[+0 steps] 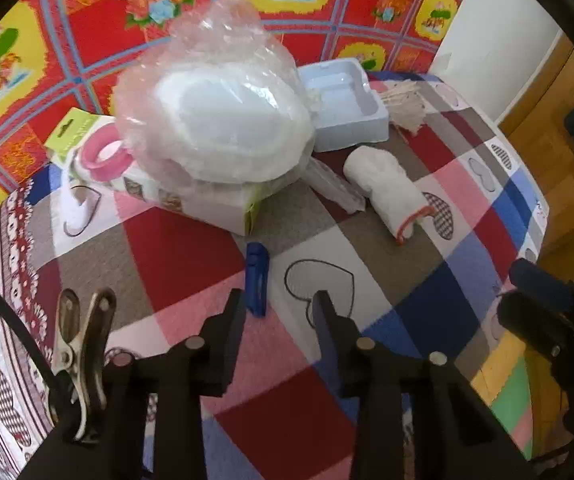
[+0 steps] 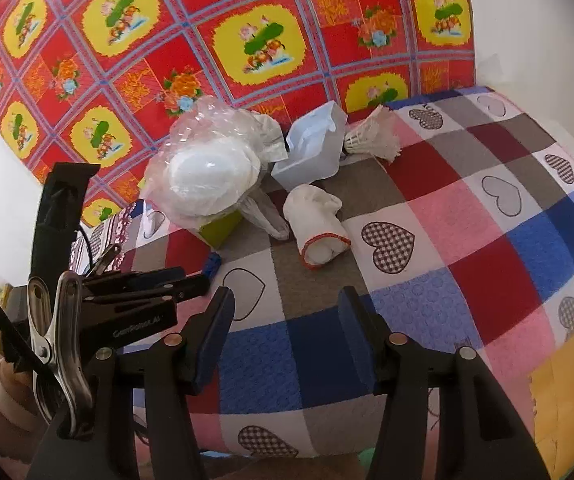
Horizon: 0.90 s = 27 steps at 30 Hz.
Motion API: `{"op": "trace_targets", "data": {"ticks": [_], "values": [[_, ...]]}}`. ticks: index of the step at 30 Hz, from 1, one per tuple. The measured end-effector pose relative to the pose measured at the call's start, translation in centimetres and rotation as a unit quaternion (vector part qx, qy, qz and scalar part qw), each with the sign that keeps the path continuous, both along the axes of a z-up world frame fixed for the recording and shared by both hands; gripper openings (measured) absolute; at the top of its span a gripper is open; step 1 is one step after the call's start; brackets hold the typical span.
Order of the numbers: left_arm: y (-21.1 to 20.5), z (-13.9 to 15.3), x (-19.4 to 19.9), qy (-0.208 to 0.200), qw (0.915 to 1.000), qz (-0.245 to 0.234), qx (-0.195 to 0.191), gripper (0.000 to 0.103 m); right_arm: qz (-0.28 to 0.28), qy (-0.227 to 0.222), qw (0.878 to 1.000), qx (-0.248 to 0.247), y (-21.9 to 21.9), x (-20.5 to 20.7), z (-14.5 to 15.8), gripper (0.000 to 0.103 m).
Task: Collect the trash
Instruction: 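Lower the right gripper toward the white cloth glove on the bed, then close the right gripper on the white glove while the left gripper grasps the blue clip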
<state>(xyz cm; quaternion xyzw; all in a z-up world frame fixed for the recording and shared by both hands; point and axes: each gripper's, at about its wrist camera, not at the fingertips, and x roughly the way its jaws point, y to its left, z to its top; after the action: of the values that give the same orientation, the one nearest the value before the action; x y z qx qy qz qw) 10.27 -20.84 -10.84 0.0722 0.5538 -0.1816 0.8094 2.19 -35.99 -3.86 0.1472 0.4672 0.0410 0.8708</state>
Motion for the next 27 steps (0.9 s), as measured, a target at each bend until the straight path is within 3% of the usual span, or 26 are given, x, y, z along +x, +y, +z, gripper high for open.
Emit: {"op": "trace_targets", "data": {"ticks": [6, 24, 27], "values": [[-0.7, -1.6, 1.4, 0.018, 0.9998, 0.002, 0.008, 0.024, 0.009, 0.008, 1.0, 0.006, -0.9, 1.5, -0.8, 0.055], [-1.5, -3.0, 2.4, 0.008, 0.9993, 0.017, 0.032, 0.023, 0.03, 0.027, 0.999, 0.008, -1.5, 4.1, -2.6, 0.055], [-1.4, -3.1, 2.5, 0.002, 0.9993, 0.026, 0.027, 0.016, 0.03, 0.032, 0.999, 0.009, -1.6, 4.3, -3.0, 0.055]]}}
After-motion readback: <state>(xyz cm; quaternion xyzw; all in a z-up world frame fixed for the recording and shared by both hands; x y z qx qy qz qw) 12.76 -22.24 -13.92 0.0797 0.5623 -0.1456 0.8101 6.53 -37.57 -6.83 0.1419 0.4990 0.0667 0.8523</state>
